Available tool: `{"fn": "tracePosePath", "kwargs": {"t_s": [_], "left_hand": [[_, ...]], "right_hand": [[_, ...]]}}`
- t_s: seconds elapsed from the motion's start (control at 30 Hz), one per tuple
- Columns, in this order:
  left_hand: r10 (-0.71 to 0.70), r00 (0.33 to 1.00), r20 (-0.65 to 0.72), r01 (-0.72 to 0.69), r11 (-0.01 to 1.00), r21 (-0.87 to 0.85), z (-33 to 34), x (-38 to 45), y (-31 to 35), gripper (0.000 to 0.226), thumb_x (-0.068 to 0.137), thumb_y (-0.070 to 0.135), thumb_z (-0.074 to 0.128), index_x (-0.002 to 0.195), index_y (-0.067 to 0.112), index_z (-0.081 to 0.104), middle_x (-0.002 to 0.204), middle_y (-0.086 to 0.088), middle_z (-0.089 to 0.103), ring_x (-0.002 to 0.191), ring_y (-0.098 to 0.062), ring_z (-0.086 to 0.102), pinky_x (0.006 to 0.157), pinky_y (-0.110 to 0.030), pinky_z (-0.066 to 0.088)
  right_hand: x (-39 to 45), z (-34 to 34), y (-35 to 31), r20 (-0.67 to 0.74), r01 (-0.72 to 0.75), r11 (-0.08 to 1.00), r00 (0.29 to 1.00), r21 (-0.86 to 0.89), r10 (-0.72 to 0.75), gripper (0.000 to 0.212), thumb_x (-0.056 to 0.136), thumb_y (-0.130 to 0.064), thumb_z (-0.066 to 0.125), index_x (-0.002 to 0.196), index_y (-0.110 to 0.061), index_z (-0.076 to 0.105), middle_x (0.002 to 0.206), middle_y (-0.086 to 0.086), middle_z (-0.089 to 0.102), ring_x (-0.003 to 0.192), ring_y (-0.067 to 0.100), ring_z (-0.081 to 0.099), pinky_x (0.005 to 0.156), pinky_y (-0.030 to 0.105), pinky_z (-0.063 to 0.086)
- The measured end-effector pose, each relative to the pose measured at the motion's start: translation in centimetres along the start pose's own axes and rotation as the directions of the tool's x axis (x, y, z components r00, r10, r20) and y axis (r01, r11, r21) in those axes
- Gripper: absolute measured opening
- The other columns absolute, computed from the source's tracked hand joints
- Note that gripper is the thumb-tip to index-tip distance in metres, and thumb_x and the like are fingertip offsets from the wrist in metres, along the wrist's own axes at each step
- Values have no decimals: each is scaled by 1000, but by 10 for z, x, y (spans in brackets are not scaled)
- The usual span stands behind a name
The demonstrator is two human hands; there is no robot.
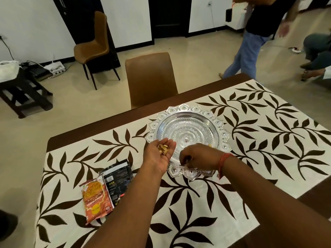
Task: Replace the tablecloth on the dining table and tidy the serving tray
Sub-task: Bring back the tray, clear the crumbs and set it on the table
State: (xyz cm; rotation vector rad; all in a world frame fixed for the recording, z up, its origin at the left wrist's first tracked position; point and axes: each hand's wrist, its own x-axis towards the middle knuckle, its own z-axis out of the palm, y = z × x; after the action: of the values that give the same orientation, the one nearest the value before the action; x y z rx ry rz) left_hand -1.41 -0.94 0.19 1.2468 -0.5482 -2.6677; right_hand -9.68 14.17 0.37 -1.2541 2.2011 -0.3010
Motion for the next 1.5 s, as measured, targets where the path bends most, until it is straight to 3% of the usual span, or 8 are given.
{"fn": "tracePosePath", "kwargs": {"t_s": [0.37, 0.7, 0.8, 0.93, 1.13, 1.23, 1.4, 1.5], "left_hand": [[8, 1000, -23, -7, 1000, 6, 10, -2, -2, 36, 105, 18, 40, 92, -7, 61, 91, -21, 64, 83, -29, 67, 60, -38, 60], [12, 999, -44, -15, 999, -46, 8, -14, -4, 36, 106, 19, 39, 90, -6, 59, 86, -20, 61, 81, -27, 65, 74, -41, 60], [2, 1000, -17, -3, 999, -33, 10, -15, -8, 36, 106, 21, 35, 97, -2, 61, 82, -15, 67, 76, -21, 66, 76, -35, 60], [-26, 1000, 1, 26, 994, -108, 13, -20, -9, 36, 105, 17, 38, 89, -6, 61, 67, -15, 65, 73, -24, 64, 61, -37, 62], [-50, 998, -35, 46, 993, -112, 3, -26, -10, 36, 105, 18, 43, 83, -5, 61, 65, -15, 64, 71, -26, 65, 56, -36, 62], [-44, 998, -36, 40, 994, -102, 3, -26, -11, 36, 105, 17, 42, 83, -4, 60, 60, -14, 65, 69, -25, 65, 56, -36, 62], [-42, 998, -43, 38, 996, -86, 2, -27, -13, 34, 105, 15, 42, 84, -5, 60, 56, -13, 65, 67, -24, 66, 60, -38, 62], [-37, 999, -34, 35, 997, -70, 0, -25, -11, 33, 105, 16, 43, 87, -6, 61, 61, -14, 67, 62, -25, 69, 63, -39, 63]], "right_hand": [[8, -22, -1, 68, -36, 995, 997, 96, 29, 14, 85, -14, 70, 95, -23, 73, 84, -14, 65, 71, -5, 56, 65, 10, 40], [4, -33, -14, -375, 62, 933, 923, 354, 81, 12, 84, -11, 75, 87, -23, 73, 70, -14, 62, 64, -7, 56, 61, 12, 41], [5, -41, -41, -344, 165, 904, 939, 394, -21, 15, 84, -12, 76, 92, -23, 75, 82, -10, 72, 78, -2, 65, 69, 12, 47], [13, -49, -29, -482, 144, 928, 875, 343, 42, 17, 92, -14, 68, 106, -19, 76, 100, -6, 74, 89, 7, 67, 81, 16, 50], [27, -23, 51, -406, -429, 899, 839, -85, 362, 26, 91, -5, 49, 111, -7, 66, 113, 15, 64, 108, 31, 60, 94, 36, 44], [28, -1, 44, -377, -349, 907, 893, -237, 245, 36, 83, -14, 62, 119, -13, 61, 121, 6, 57, 120, 28, 51, 112, 47, 32], [11, 28, 15, -286, -67, 974, 958, -214, 3, 29, 87, -29, 70, 112, -17, 63, 112, -1, 56, 104, 18, 50, 89, 35, 50], [3, 17, 25, -297, -150, 958, 952, -245, 73, 27, 89, -27, 66, 113, -16, 64, 115, 2, 56, 108, 20, 52, 88, 32, 50]]}}
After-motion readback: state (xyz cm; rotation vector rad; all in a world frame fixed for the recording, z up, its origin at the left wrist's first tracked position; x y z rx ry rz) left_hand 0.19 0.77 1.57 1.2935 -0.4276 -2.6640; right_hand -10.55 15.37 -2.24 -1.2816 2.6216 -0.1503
